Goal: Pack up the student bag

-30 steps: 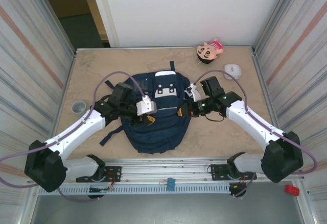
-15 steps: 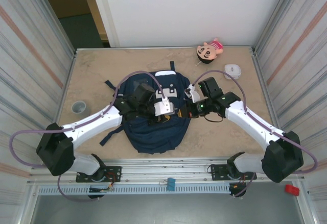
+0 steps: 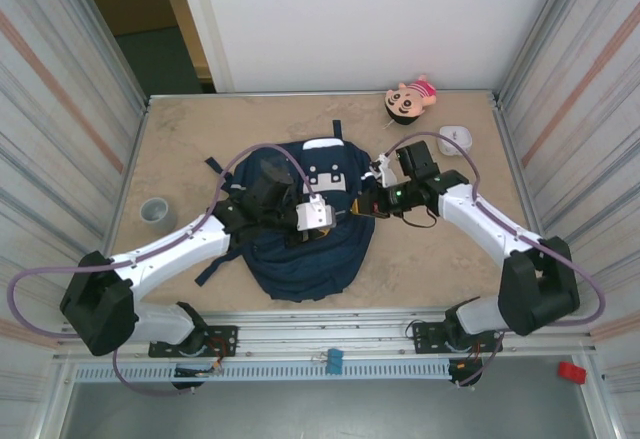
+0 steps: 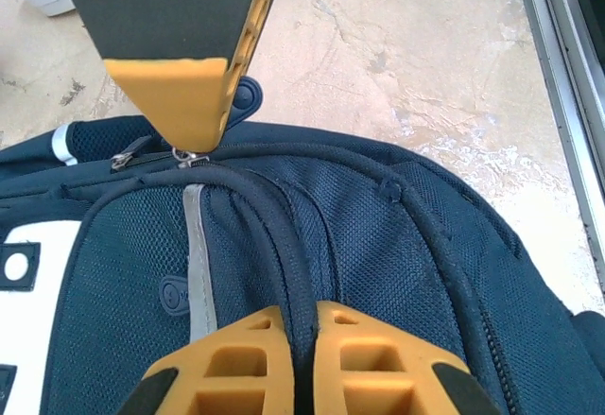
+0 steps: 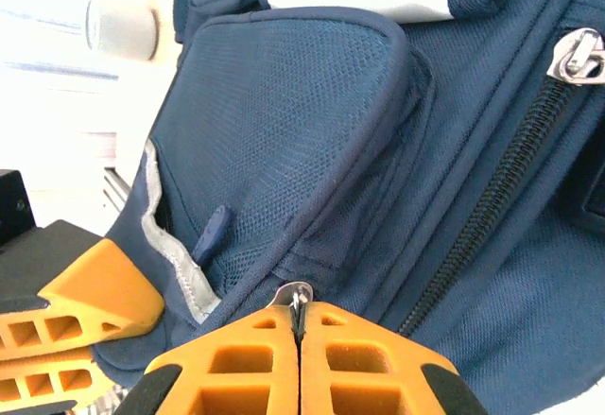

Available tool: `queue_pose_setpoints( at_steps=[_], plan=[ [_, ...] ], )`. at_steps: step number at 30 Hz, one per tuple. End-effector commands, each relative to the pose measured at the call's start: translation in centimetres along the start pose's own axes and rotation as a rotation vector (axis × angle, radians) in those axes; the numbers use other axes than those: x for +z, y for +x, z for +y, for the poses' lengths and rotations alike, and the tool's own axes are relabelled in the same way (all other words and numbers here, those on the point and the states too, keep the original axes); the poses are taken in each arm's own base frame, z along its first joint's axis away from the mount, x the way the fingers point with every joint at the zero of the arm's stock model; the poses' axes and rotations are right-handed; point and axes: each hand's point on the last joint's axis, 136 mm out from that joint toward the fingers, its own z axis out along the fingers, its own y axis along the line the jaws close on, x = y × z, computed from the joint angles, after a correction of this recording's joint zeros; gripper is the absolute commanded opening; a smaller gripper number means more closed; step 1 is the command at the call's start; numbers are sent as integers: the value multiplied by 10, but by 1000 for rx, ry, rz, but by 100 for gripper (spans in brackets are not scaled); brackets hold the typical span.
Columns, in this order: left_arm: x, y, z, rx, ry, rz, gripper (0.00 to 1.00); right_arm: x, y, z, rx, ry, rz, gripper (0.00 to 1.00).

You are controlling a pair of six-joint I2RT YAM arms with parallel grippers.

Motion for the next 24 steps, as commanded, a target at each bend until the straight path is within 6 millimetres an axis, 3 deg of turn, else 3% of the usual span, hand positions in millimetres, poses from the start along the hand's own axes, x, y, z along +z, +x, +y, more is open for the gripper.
queue_pose_setpoints(
  at_steps=[1, 5, 7, 10, 13, 16, 20, 24],
  plan=[
    [-16, -20, -30, 66, 120, -103, 0, -5, -48, -28, 22, 121, -161, 0],
    [-14, -18, -26, 37, 100, -87, 3, -10, -49, -23, 10, 125, -177, 2],
    [-17, -21, -21, 15, 74, -92, 11, -18, -48, -20, 3, 137, -193, 19],
    [-25, -29, -3, -86, -14, -105, 38, -37, -50, -9, -6, 156, -234, 49],
    [-43, -33, 29, -253, -168, -103, 54, -57, -57, 2, -3, 215, -277, 66],
    [-66, -24, 62, -489, -340, -55, 59, -65, -61, 14, -48, 297, -289, 78],
    [-91, 11, 78, -754, -519, 49, 63, -53, -58, 27, -114, 381, -253, 86],
    [-93, 47, 59, -906, -547, 118, 64, -18, -39, 24, -135, 407, -173, 85]
  ],
)
